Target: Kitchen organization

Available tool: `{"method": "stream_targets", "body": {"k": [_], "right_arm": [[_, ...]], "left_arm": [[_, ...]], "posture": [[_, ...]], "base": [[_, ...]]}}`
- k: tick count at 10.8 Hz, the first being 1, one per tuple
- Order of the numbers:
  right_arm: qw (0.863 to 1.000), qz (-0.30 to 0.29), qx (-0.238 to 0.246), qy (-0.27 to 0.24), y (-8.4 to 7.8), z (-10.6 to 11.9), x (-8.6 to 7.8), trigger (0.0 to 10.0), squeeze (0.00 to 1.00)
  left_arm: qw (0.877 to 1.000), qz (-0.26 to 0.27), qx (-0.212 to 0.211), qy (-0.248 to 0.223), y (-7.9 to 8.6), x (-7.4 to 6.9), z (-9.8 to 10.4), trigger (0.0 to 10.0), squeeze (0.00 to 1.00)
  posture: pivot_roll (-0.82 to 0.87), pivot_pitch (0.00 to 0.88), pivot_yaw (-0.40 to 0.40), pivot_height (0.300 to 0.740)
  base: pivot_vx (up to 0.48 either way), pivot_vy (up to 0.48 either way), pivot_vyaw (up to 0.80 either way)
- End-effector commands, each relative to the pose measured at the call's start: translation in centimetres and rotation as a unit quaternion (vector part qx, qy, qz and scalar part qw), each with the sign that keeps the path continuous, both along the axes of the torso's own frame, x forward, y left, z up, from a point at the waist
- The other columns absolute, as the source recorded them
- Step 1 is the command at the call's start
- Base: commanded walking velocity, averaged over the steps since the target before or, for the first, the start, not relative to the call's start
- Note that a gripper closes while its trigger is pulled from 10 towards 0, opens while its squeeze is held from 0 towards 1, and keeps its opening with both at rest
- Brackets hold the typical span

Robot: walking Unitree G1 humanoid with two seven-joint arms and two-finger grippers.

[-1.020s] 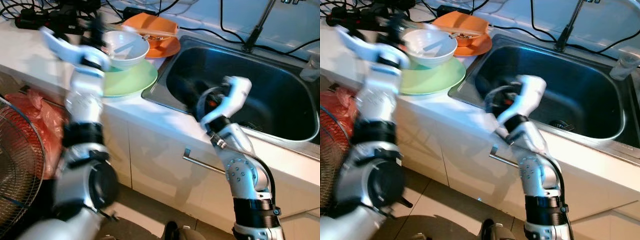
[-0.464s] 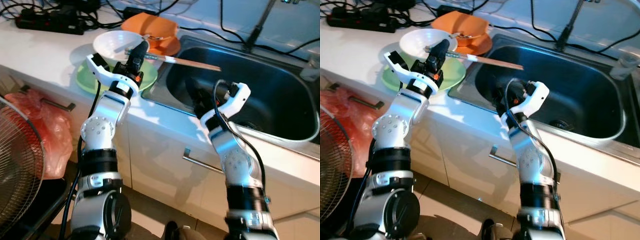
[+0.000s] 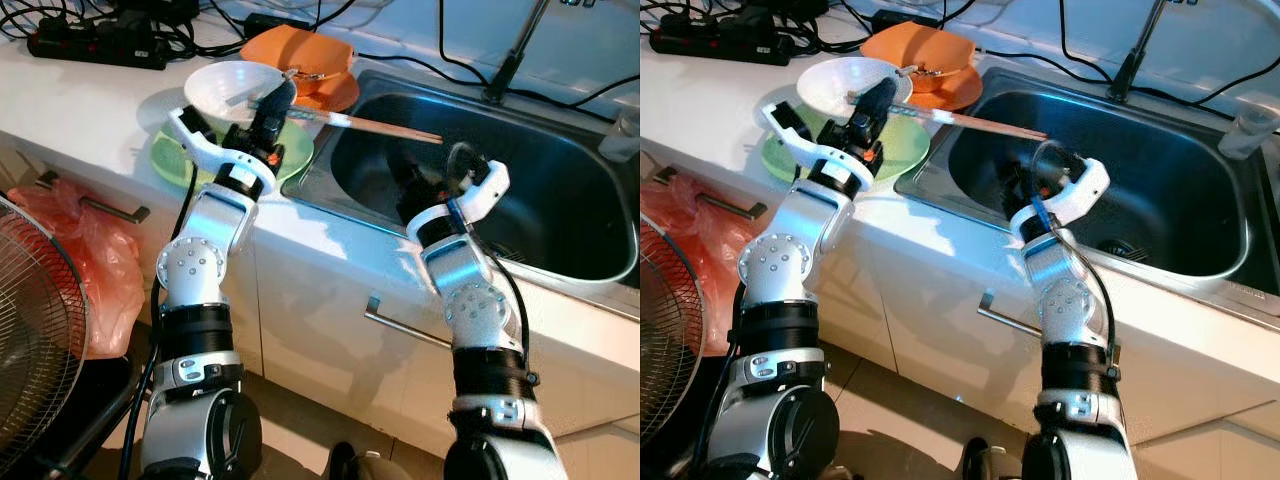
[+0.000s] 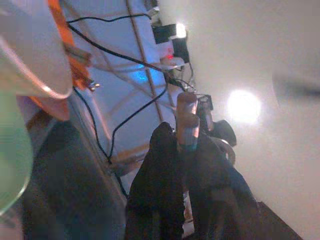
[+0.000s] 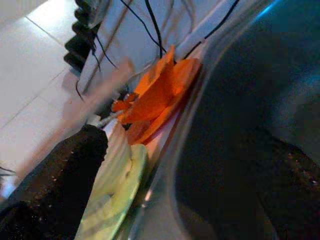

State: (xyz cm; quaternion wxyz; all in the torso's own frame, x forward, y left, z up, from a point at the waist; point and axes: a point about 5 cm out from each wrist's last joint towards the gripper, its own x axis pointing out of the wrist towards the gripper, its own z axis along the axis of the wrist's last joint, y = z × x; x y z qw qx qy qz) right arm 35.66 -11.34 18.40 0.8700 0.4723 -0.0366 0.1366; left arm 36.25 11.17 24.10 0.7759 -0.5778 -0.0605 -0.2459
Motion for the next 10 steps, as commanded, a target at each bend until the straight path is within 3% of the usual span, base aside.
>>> {"method": "stream_targets", "body": {"k": [1,2,3,4,5,7,8,9,10], "right_arm": [[0.999,0.027,0.038,-0.021,2.2,1.9,0.4,10.0,1.0],[0.997,0.04,0.068,-0.01,2.5,1.7,0.4,10.0,1.0],[0.995,0.053,0.089,-0.007,2.7,1.8,0.5,10.0,0.86],[0.991,0.094,0.098,-0.01,3.4,1.9,0.1,10.0,0.0],[0.987,0.116,0.111,-0.005,3.7,1.7,-0.3,10.0,0.0],[0.968,0.139,0.207,-0.002,3.5,2.0,-0.8,10.0,0.0],[0.961,0.155,0.228,-0.005,3.8,2.2,-1.0,10.0,0.0],[0.965,0.163,0.205,-0.012,4.1,2.3,-1.2,10.0,0.0],[0.973,0.182,0.139,-0.029,4.5,2.2,-1.7,10.0,0.0]], "left_arm": [[1.0,-0.004,-0.002,0.011,-0.7,-0.3,-0.5,0.0,0.0],[1.0,-0.001,-0.006,0.009,-0.6,-0.3,-0.5,0.0,0.0],[1.0,0.001,-0.007,0.01,-0.6,-0.3,-0.6,0.0,0.0],[1.0,0.018,-0.005,0.017,-0.1,0.0,-0.9,0.0,0.0],[0.999,0.029,-0.006,0.021,0.5,0.2,-1.0,0.0,0.0],[0.998,0.051,-0.007,0.03,1.3,0.6,-1.2,0.0,0.0],[0.998,0.06,-0.008,0.037,1.5,0.7,-1.4,0.0,0.0],[0.997,0.064,-0.007,0.04,1.6,0.7,-1.5,0.0,0.0],[0.996,0.077,-0.002,0.048,1.7,0.9,-1.7,0.0,0.0]], "posture": [[-0.02,0.107,-0.082,0.74],[-0.02,0.11,-0.092,0.74],[-0.02,0.11,-0.096,0.74],[-0.03,0.11,-0.1,0.74],[-0.03,0.11,-0.101,0.74],[-0.03,0.11,-0.102,0.74],[-0.03,0.109,-0.103,0.74],[-0.03,0.108,-0.104,0.74],[-0.03,0.109,-0.106,0.74]], "base": [[0.0,0.0,0.0],[0.0,0.0,0.0],[0.0,0.0,0.0],[0.0,0.0,0.0],[0.0,0.0,0.0],[0.0,0.0,0.0],[0.0,0.0,0.0],[0.0,0.0,0.0],[0.0,0.0,0.0]]}}
